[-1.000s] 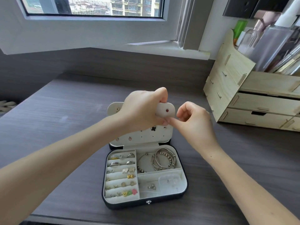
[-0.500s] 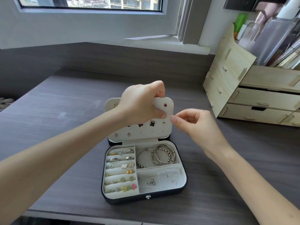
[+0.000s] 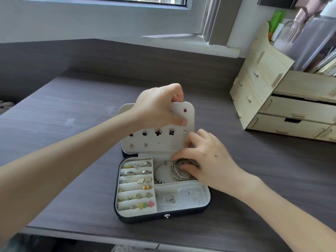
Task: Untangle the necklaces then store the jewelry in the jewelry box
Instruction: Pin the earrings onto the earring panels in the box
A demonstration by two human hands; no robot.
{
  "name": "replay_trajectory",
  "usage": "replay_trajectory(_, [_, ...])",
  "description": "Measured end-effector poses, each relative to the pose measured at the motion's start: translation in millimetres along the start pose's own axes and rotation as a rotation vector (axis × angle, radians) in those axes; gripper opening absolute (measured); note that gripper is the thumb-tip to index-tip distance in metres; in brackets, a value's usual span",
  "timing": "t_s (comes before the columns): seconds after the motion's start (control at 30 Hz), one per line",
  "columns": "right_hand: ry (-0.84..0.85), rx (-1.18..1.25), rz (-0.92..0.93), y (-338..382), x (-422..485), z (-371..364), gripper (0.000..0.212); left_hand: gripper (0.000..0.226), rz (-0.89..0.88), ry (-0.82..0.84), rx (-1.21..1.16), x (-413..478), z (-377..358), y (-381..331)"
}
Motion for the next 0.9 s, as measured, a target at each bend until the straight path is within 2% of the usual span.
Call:
replay_trajectory(0.2, [0.068,0.035,0.082,8.3,2.2,-4.5,0.012,0.047,-0.014,0.0,-0.001,1.3,-0.8,0.8])
replay_trajectory(0.4, [0.068,0.2,0.03,1.1,2.8,4.6,0.01,0.047,-0.037,-0.013,-0.007,2.3,-0.8,2.6])
replay_trajectory(0.53, [0.164,0.29,-0.075,-1.6,1.3,2.2,0.013,0.046,-0.035,-0.012,-0.012,2.7,-2.2,3.9])
replay_trajectory(0.77, [0.194,0.325,-0.32,-19.7,11.6,4.8,0.016,0.045,-0.047,-0.006,-0.02,2.9,-2.8,5.1])
replay_trajectory(0.9, [0.271,0.426,-0.419,-20.8,18.1,3.1,0.01,0.045,-0.048,-0.008,-0.022,2.8,-3.2,5.5])
Point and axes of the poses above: each hand's wrist, its own x-axis towards the middle knuckle, its own z-axis out of the back of the hand, y = z × x, the point moved 10 cm from there along x, towards the middle knuckle, and after that the axes turned 8 degrees about -y, right-handed, at the moved point
